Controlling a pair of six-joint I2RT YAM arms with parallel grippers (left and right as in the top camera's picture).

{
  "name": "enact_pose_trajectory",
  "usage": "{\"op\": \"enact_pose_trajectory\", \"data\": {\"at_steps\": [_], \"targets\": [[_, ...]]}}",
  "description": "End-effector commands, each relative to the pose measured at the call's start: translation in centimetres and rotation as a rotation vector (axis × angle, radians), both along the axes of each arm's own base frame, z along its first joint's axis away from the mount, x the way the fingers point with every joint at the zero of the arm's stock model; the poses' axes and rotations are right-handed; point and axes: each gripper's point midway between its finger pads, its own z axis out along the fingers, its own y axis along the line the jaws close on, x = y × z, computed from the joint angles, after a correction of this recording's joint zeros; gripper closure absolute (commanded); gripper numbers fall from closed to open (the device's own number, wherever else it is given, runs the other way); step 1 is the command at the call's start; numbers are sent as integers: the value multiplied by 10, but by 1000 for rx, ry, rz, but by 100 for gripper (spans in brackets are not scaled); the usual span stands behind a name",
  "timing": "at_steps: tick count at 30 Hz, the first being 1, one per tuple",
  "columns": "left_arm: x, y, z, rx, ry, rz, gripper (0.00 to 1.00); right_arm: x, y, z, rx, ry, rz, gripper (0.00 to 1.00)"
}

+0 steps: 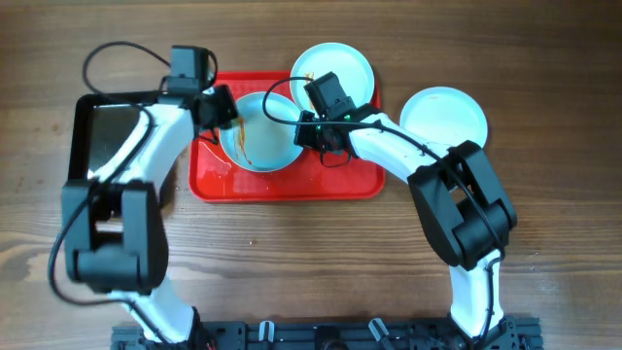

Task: Clean dirty plates on tray and stack at the side
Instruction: 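Scrub the tilted plate with the sponge in the left gripper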

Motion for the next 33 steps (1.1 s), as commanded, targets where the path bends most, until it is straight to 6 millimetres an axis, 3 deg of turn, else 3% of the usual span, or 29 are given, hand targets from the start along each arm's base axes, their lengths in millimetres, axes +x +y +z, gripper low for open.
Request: {"op": "enact_pose_trajectory", "data": {"at_steps": [1,9,12,17,20,22,24,27,33], "targets": [[-4,-16,-38,40,56,-143,96,-1,8,-6,9,6,34,96],[-28,-37,-68,72,154,-342,96,-2,8,-6,10,8,36,96],[-48,-60,-68,-44,194,-483,96,-2,9,-6,14,9,40,96],[-81,-87,-60,-246,291,-542,96,-2,9,-6,14,9,40,96],[-72,-88,-59,-240,251,-543,96,-3,10,-6,21,12,44,96],[-50,-86,-57,-218,178,-494,96,-3,10,-5,22,13,46,96],[-21,-75,-55,-159,98,-370,96,-3,10,-6,22,14,46,96],[6,-58,-50,-81,12,-252,96,-3,10,-6,21,14,46,96],[22,-19,-64,96,-14,-69,96,-3,10,-6,22,13,46,96]]}}
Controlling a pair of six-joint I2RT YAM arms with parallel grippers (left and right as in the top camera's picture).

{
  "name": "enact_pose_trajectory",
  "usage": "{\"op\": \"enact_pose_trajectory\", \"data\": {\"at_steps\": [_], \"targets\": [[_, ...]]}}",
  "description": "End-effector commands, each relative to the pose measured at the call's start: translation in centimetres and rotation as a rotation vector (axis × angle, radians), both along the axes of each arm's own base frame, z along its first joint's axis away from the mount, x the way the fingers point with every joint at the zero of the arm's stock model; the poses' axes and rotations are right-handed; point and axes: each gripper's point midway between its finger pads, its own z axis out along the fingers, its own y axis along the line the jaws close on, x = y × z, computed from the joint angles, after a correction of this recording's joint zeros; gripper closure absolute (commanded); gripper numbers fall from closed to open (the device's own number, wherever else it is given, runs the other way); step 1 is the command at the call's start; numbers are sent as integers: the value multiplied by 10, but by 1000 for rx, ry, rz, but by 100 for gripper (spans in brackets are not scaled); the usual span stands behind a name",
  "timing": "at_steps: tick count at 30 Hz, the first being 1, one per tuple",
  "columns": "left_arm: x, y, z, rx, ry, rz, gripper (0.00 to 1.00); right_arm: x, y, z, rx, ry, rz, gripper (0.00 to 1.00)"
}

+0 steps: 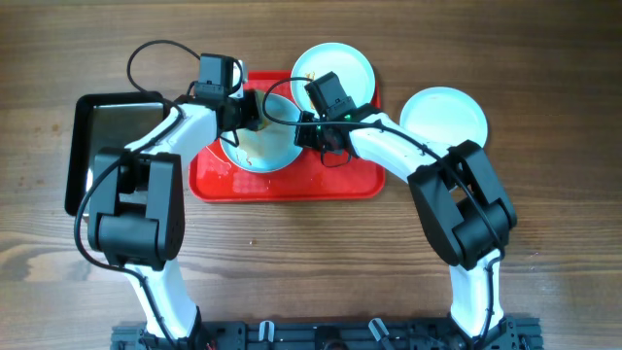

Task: Clean dirty plates on tray and stack at the side
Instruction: 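Scrub the tilted plate with the sponge in the left gripper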

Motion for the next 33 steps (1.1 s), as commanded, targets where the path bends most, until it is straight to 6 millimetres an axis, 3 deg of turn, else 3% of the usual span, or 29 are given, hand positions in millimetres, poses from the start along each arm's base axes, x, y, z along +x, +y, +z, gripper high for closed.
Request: {"op": "enact_pose_trajectory", "data": {"at_steps": [1,7,13,17,18,24,28,33], "targets": [[2,38,-25,177,22,161,96,-3,9,-5,20,17,24,96],[-19,61,-39,303,111,201,96,-2,9,-5,21,17,24,96],[-71,64,-54,331,330,149,96,-3,9,-5,21,18,24,96],[-101,55,-58,234,469,107,96,-3,9,-5,21,18,24,96],[-111,45,-58,135,516,50,96,-3,9,-5,21,18,24,96],[-137,39,-48,-89,647,29,96,-3,9,-5,21,18,24,96],[-146,34,-43,-139,683,10,96,-2,10,-5,22,17,24,96],[-131,-3,-36,-234,572,-166,96,-3,9,-5,21,18,25,96]]}}
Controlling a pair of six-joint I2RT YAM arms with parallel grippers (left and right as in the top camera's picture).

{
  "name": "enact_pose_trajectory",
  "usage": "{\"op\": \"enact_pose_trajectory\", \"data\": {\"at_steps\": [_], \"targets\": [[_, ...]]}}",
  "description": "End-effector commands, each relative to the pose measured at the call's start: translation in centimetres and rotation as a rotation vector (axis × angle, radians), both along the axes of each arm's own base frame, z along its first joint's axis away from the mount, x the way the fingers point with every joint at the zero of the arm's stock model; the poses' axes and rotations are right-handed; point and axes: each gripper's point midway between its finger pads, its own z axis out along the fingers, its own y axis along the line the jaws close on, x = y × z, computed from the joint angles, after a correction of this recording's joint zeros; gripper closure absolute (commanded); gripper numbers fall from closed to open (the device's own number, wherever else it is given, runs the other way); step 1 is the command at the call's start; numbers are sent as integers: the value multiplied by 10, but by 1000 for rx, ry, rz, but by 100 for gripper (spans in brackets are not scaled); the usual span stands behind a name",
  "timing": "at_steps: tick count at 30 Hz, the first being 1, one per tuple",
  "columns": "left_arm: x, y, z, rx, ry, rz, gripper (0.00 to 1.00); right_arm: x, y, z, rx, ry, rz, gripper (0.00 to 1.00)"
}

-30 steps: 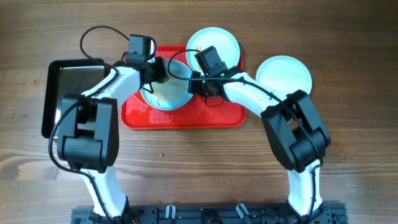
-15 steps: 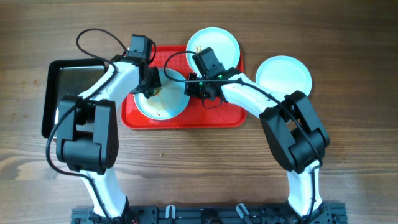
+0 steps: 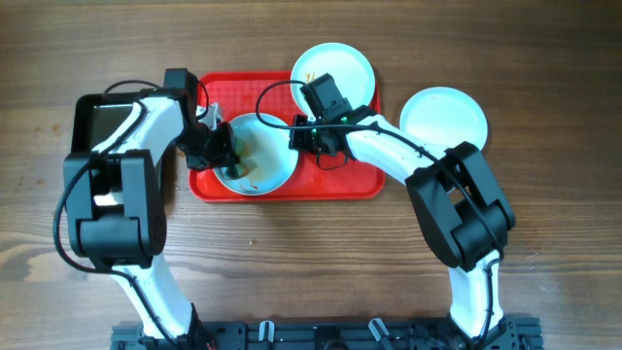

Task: Clean dirty plates on tray and stack at the side
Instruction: 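Scrub the tilted plate with the sponge in the left gripper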

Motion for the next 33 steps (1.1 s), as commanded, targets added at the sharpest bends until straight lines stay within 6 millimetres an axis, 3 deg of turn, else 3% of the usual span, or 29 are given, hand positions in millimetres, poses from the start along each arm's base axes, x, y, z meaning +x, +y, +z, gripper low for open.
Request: {"op": "enact_pose_trajectory", "data": {"at_steps": [1,5,8,12,18,23,25,31,33], "targets": [[-15,-38,-24,-96,9,-133,96,7,-6,-9,-21,10,-43,96],[5,-56,-25,-98,-73,-129,96,7,-5,-8,-18,7,-42,96],[16,-58,-25,-91,-112,-114,96,7,-5,-8,-18,7,-41,96],[35,-26,-37,116,-139,28,96,8,-5,-8,-17,3,-40,96],[54,50,-39,539,-202,265,96,8,-4,-7,-15,0,-39,96],[49,63,-12,648,-156,244,96,9,-4,-7,-15,0,-40,96],[44,46,-4,598,-117,177,96,9,-4,-7,-15,0,-40,96],[15,-46,-4,210,-43,-98,96,8,-3,-7,-12,-3,-26,96],[12,-60,-2,156,-43,-127,96,8,-3,-7,-12,-3,-25,96]]}}
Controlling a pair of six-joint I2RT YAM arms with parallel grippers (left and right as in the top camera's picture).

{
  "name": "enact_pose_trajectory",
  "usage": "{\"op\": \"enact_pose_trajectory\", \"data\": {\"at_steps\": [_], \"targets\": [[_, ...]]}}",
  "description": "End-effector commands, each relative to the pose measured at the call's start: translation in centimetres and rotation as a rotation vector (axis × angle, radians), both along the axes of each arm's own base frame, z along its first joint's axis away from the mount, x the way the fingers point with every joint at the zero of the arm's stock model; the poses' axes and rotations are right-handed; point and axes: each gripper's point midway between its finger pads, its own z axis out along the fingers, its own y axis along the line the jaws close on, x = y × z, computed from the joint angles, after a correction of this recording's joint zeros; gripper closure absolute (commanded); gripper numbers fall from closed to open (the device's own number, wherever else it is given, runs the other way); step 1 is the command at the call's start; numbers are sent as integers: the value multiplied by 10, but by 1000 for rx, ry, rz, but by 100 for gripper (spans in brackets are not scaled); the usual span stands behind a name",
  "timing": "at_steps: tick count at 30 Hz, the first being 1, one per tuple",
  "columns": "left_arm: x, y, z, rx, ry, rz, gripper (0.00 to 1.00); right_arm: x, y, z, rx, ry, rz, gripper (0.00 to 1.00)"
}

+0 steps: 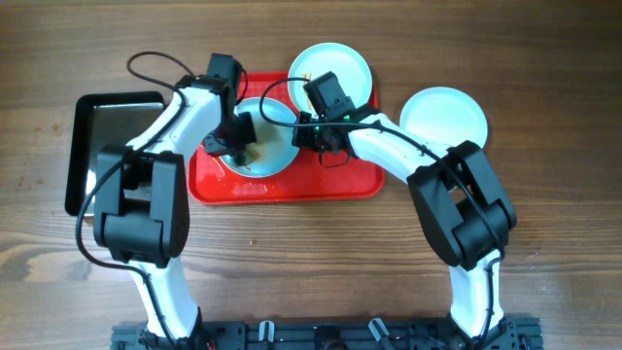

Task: Clean dirty plates on tray and stack at the side
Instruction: 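Scrub the tilted plate with the sponge in the left gripper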

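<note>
A red tray [330, 181] lies at the table's middle back. On it rests a pale blue plate [273, 148] with brown smears. My left gripper [238, 137] is down on the left part of that plate, shut on a small dark sponge that its fingers mostly hide. At the plate's right rim is my right gripper [304, 133], shut on the rim. A second pale plate [335, 62] with small crumbs sits at the tray's far right corner.
One clean pale plate [444, 117] lies on the wood to the right of the tray. A black rectangular bin [103, 146] stands left of the tray. Cables loop over the tray's far edge.
The left gripper has moved from the plate's lower left edge up toward its middle left. The plate has shifted back up the tray. The right gripper still holds the rim.
The left gripper was first at the plate's upper left rim, then over its upper middle, then at its lower left, and now at its middle left. The plate shifted a little under it. The right gripper stayed on the right rim throughout.
</note>
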Motion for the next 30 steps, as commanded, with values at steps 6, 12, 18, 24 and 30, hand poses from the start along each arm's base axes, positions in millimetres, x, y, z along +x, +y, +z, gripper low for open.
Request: {"op": "enact_pose_trajectory", "data": {"at_steps": [6,12,18,24,30], "targets": [[12,-61,-14,-226,-44,-153,96,-1,5,-6,11,17,13,96],[58,-23,-18,-78,-210,-89,96,-1,5,-6,11,17,14,96],[59,44,-21,75,-190,60,96,0,6,-6,12,15,14,96],[4,45,-29,40,41,43,96,0,7,-5,17,13,16,96],[-44,-10,-15,-300,225,-124,96,0,8,-5,22,11,17,96]]}}
